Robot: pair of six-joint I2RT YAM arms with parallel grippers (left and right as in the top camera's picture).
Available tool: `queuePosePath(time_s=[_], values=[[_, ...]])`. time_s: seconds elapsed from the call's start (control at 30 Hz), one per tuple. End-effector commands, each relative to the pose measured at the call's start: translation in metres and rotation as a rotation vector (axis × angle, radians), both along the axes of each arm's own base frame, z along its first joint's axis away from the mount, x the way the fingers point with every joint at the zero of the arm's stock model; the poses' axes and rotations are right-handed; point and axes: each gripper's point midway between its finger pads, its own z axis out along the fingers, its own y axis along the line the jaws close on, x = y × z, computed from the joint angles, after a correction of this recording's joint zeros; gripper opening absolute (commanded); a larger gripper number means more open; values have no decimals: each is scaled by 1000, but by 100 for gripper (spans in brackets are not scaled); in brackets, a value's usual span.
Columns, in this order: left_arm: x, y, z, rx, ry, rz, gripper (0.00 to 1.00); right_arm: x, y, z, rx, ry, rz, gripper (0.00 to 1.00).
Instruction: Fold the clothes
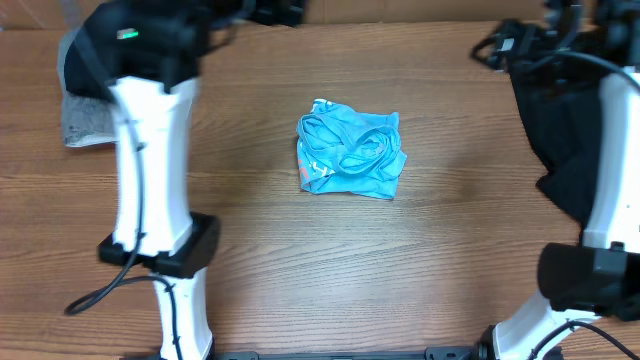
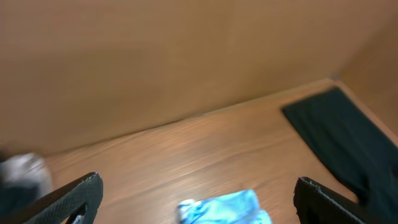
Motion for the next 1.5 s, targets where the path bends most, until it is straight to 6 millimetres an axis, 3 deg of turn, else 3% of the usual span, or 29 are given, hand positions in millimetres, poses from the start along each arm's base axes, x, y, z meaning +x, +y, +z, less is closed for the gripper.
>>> queuePosePath(time_s=[0.0,0.23,0.37,0.5,0.77,0.97,1.17,1.23,1.33,1.47], values=[[10,49,-21,0,92,134,100,-13,35,-13,-80,87,-78,100],[13,109,-50,13,204,255,100,-16,118,-89,-97,190,-80,93],[15,121,-65,23,253,275,100,-18,149,-132,-63,210,-90,88],[18,123,-83,44,301,269,100,-13,171,-158,-46,155,-60,81],[21,126,-109,76,365,268,100,-5,179,-183,-57,76,-60,68],[21,127,-109,81,366,273,100,-5,182,-190,-54,74,-55,57],[20,127,-110,83,373,273,100,1,189,-202,-53,69,-48,55],[19,128,-111,85,376,274,100,3,190,-211,-56,77,-50,51],[19,128,-111,85,377,275,100,6,191,-221,-61,85,-50,36],[18,128,-112,85,381,274,100,11,192,-221,-58,66,-54,33]])
